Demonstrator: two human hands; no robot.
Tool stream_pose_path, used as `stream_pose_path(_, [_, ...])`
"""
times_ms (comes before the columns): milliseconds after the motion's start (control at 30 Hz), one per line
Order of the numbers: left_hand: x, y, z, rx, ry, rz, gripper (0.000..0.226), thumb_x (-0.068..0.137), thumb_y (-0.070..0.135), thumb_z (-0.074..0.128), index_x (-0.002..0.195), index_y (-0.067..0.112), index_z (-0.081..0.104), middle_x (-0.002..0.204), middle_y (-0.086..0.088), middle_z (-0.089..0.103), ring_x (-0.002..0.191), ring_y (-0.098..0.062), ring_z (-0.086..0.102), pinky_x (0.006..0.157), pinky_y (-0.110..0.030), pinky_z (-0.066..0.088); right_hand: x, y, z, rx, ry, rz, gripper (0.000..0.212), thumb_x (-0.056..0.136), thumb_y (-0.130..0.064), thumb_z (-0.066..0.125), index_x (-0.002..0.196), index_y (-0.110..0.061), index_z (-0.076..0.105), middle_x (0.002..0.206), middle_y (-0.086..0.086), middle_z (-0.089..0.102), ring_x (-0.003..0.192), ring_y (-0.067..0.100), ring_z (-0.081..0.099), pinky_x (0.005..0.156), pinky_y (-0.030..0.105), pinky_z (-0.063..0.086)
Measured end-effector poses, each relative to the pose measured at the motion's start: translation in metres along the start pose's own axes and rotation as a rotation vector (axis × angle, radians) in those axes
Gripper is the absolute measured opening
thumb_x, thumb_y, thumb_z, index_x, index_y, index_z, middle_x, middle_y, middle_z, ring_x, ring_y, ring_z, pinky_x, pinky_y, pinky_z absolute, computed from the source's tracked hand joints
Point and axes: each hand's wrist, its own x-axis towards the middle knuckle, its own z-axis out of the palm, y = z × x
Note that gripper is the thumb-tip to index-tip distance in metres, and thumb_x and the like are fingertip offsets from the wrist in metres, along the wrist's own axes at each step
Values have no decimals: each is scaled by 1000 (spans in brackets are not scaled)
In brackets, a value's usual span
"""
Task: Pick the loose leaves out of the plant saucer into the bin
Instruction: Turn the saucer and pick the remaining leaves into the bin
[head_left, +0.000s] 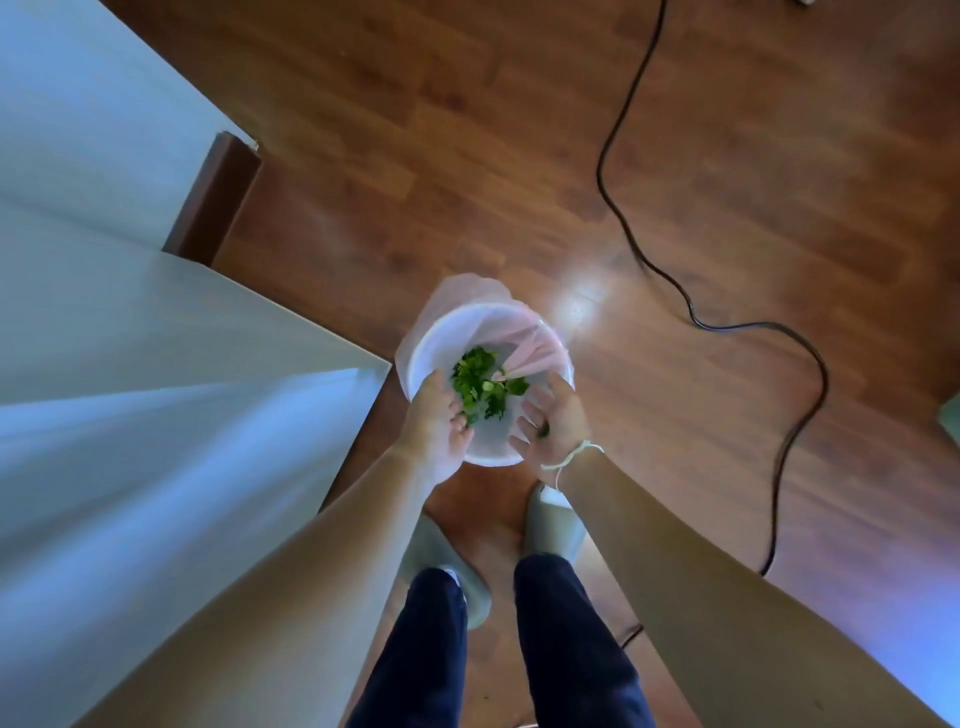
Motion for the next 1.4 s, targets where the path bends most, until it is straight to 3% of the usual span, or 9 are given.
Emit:
stream_pose_path(167, [4, 3, 3, 52, 12, 3, 62, 101, 37, 28, 153, 9, 11, 161, -10, 10, 149, -23, 6, 120, -34, 8, 5, -2, -3, 22, 27, -70, 10, 86, -32, 52, 85, -25, 47, 65, -4, 30, 54, 13, 19, 55, 24, 20])
stream_pose_path(300, [0, 5, 9, 68, -1, 2, 61, 100, 32, 33, 152, 8, 12, 160, -13, 14, 149, -25, 13, 120, -36, 13, 7, -6, -3, 8, 52, -59, 13, 93, -16, 40, 87, -19, 51, 69, -5, 44, 57, 11, 37, 64, 23, 33])
stream_pose_path(367, [-3, 5, 11, 62, -14, 3, 60, 100, 32, 34, 152, 9, 14, 160, -13, 16, 148, -27, 15, 119, -38, 16, 6, -7, -3, -20, 42, -26, 19, 95, -17, 39, 79, -19, 49, 64, -5, 49, 51, 11, 45, 52, 23, 35])
stream_pose_path(500, [-6, 2, 8, 58, -5, -6, 61, 100, 35, 37, 151, 9, 18, 158, -14, 21, 146, -30, 20, 118, -40, 21, -3, -4, -7, -120, 95, -34, 11, 96, -20, 42, 102, -15, 50, 64, 0, 42, 32, 9, 29, 31, 12, 24])
stream_pose_path(633, [-7, -3, 1, 78, -8, -15, 61, 100, 36, 37, 151, 9, 19, 157, -14, 24, 145, -30, 23, 117, -40, 22, -4, -1, -12, -249, 106, -40, 20, 96, -22, 38, 93, -13, 56, 42, -5, 30, 22, 5, 16, 26, 12, 14])
stream_pose_path(733, [-6, -5, -1, 79, -5, -10, 62, 100, 37, 36, 151, 8, 19, 157, -14, 24, 145, -30, 23, 117, -40, 23, -1, 1, -14, -286, 105, -22, 25, 94, -32, 43, 82, -15, 58, 56, -3, 28, 22, 5, 18, 28, 12, 17])
stream_pose_path(967, [-7, -6, -2, 76, -23, -11, 63, 100, 39, 34, 152, 9, 17, 157, -15, 23, 145, -31, 25, 117, -41, 23, -1, -3, -11, -226, 116, -23, 15, 86, -27, 53, 77, -18, 59, 74, 0, 47, 57, 16, 37, 51, 24, 32])
stream_pose_path(1133, [-8, -5, -1, 93, -19, -11, 63, 99, 41, 34, 151, 9, 18, 157, -14, 25, 145, -29, 24, 118, -41, 21, -4, -8, -6, -161, 61, 39, 24, 92, -34, 53, 111, -20, 51, 105, -5, 48, 103, 25, 45, 85, 33, 39])
stream_pose_path(1400, [-20, 2, -3, 187, -12, -10, 62, 99, 45, 32, 150, 11, 26, 156, -10, 29, 145, -27, 26, 118, -40, 20, -15, -8, -4, -226, 61, -32, 53, 92, -35, 52, 141, -17, 42, 143, -3, 45, 130, 26, 42, 94, 34, 35])
